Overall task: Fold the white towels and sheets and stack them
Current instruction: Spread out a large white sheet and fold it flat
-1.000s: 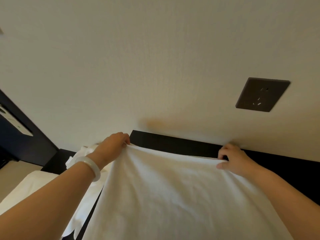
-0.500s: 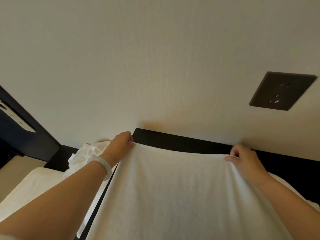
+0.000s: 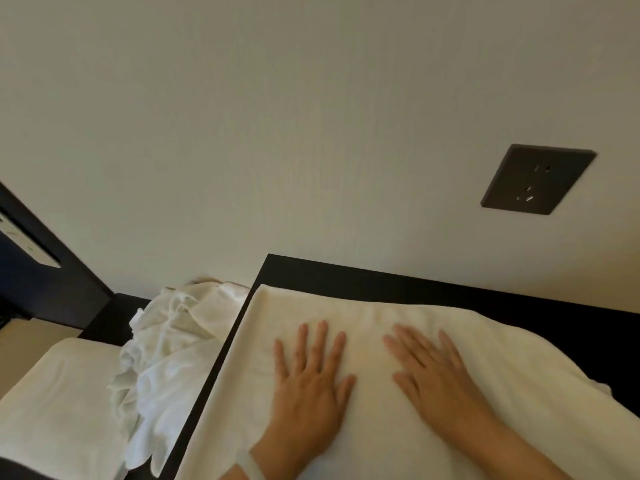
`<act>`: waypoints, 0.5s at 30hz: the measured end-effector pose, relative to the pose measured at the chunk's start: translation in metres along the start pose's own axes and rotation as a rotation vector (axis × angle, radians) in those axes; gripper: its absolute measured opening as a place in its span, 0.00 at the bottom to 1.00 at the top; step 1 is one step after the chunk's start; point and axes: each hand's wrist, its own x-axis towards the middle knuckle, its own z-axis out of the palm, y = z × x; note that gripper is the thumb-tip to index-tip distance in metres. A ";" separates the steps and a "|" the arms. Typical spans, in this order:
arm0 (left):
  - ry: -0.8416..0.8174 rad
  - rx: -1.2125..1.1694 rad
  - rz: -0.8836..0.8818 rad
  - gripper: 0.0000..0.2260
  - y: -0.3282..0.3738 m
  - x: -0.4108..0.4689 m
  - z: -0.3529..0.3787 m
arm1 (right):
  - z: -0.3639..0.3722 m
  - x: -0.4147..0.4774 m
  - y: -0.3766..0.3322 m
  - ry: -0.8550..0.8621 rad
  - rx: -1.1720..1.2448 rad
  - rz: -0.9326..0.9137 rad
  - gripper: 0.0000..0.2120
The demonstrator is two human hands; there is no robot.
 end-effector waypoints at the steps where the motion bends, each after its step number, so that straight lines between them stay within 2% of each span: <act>1: -0.001 -0.006 -0.002 0.27 -0.002 -0.003 -0.001 | 0.001 -0.003 0.005 -0.088 0.023 0.067 0.28; 2: -0.021 -0.011 -0.003 0.28 -0.005 -0.003 -0.002 | -0.002 -0.001 0.011 -0.129 0.067 0.169 0.28; 4: 0.026 0.031 -0.009 0.29 -0.010 0.000 0.002 | -0.009 0.007 0.020 -0.107 0.108 0.303 0.29; 7: 0.024 0.002 -0.007 0.30 -0.010 0.003 0.007 | -0.025 -0.003 0.025 0.079 0.262 0.392 0.25; 10: 0.023 -0.008 -0.021 0.34 -0.008 0.001 0.005 | -0.032 -0.055 0.071 0.254 0.262 0.584 0.20; 11: 0.026 -0.004 -0.027 0.35 -0.007 0.001 0.005 | -0.033 -0.074 0.094 0.254 0.243 0.678 0.19; 13: 0.014 -0.006 -0.055 0.32 -0.002 0.003 0.006 | -0.031 -0.109 0.134 0.142 0.207 0.896 0.22; 15: -0.052 -0.018 -0.089 0.28 0.009 0.007 0.000 | -0.027 -0.129 0.155 0.039 0.277 0.988 0.26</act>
